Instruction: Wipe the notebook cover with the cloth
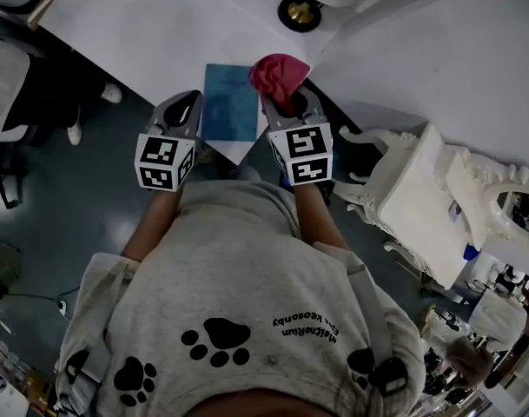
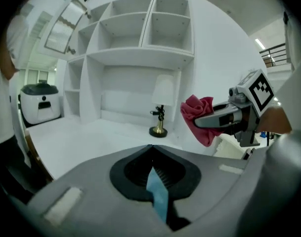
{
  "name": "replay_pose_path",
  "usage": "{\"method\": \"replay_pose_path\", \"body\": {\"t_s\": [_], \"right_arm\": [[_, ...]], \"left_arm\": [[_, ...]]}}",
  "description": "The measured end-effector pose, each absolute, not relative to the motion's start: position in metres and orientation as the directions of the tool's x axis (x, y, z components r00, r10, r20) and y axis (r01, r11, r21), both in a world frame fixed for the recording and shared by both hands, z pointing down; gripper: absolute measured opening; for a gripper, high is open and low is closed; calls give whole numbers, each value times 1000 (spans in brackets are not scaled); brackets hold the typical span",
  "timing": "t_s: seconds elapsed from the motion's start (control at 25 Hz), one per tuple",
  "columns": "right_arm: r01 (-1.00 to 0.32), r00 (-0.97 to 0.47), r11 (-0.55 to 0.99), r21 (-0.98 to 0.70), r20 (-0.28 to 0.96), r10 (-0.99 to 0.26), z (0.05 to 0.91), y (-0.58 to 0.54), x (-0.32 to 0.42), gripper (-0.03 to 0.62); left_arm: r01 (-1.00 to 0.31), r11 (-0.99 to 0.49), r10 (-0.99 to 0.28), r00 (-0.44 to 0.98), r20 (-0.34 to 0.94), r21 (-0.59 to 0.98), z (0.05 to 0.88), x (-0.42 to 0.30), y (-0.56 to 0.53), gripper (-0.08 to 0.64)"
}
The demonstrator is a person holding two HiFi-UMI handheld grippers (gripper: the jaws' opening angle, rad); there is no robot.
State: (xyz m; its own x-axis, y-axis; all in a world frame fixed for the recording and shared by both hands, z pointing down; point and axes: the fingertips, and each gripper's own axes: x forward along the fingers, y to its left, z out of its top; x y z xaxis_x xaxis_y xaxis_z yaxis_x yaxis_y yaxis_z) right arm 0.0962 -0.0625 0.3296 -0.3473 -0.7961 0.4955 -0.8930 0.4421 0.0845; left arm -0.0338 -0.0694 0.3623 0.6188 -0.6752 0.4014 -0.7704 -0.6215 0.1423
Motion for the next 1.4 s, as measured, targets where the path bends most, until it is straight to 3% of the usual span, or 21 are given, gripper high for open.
{"method": "replay_pose_path", "body": {"t_s": [0.24,0.56,1.4], "right_arm": [[-915,-333,380,137,277,-901,261,-64,84,97],[-939,-312,314,140,38,-949,203,-48,75,95],[-939,-313,313,141,18,-949,220,-25,39,97]], "left_arm": [[-804,-595,-788,584,194,2,269,-34,-86,-5],[-814,-569,-818,575,-25,-115,193,-32,-71,-5],[-752,-650,-758,652,19,-109,233,-41,-49,-5]]}}
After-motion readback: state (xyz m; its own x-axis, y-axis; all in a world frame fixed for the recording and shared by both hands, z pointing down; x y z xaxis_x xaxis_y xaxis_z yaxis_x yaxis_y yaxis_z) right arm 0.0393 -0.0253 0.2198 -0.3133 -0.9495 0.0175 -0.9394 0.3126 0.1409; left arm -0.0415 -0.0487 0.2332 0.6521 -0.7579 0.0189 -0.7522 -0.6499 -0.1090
